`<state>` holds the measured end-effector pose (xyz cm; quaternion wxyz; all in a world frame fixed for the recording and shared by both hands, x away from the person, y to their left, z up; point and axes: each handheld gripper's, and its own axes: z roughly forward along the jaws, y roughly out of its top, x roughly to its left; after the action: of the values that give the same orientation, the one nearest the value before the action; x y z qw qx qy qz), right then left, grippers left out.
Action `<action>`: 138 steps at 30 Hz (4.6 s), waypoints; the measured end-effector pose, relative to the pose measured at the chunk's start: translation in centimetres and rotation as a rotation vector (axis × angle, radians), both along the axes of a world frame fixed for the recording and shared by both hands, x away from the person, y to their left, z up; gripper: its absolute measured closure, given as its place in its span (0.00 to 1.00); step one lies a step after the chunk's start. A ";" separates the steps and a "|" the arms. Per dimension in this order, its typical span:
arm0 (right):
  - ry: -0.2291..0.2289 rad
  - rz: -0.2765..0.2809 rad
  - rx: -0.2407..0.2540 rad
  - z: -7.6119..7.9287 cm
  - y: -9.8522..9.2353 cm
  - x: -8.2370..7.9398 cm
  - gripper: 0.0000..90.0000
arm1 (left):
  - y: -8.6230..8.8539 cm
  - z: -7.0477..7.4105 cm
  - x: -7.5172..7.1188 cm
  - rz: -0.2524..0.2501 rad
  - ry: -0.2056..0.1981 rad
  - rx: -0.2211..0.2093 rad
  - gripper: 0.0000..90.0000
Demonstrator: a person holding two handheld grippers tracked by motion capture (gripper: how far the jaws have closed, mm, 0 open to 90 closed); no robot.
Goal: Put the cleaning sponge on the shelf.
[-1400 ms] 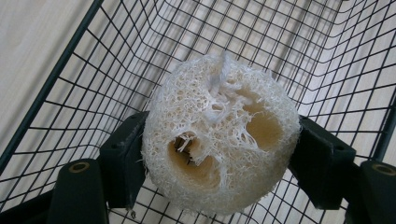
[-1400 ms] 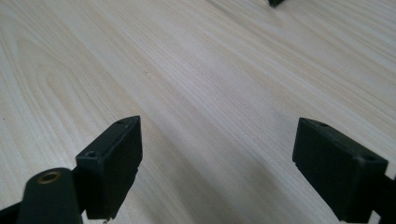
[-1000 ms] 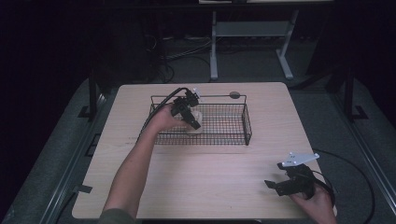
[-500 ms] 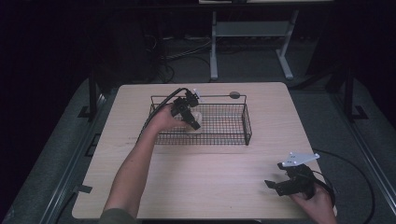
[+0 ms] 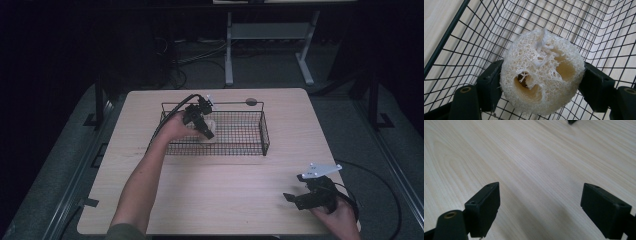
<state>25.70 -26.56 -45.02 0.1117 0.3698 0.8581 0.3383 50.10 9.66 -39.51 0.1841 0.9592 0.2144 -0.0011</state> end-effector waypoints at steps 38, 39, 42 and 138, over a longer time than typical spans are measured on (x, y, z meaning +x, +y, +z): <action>0.000 0.006 -0.008 0.0 0.2 0.2 0.17 | 1.1 2.8 -1.4 -0.008 -0.069 -0.020 0.22; 0.002 0.004 -0.010 0.1 0.2 0.2 0.17 | 1.2 2.8 -1.4 -0.009 -0.069 -0.017 0.22; 0.007 0.003 -0.014 0.0 0.3 0.2 0.17 | 1.3 2.9 -1.6 -0.004 -0.071 -0.022 0.22; -0.004 0.005 -0.047 0.2 0.9 0.3 0.17 | 6.2 4.6 -13.8 -0.073 -0.177 -0.127 0.23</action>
<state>26.02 -25.65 -44.80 0.1212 0.3641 0.8666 0.3190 36.33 15.88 -34.90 0.2623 0.9492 0.1616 0.0633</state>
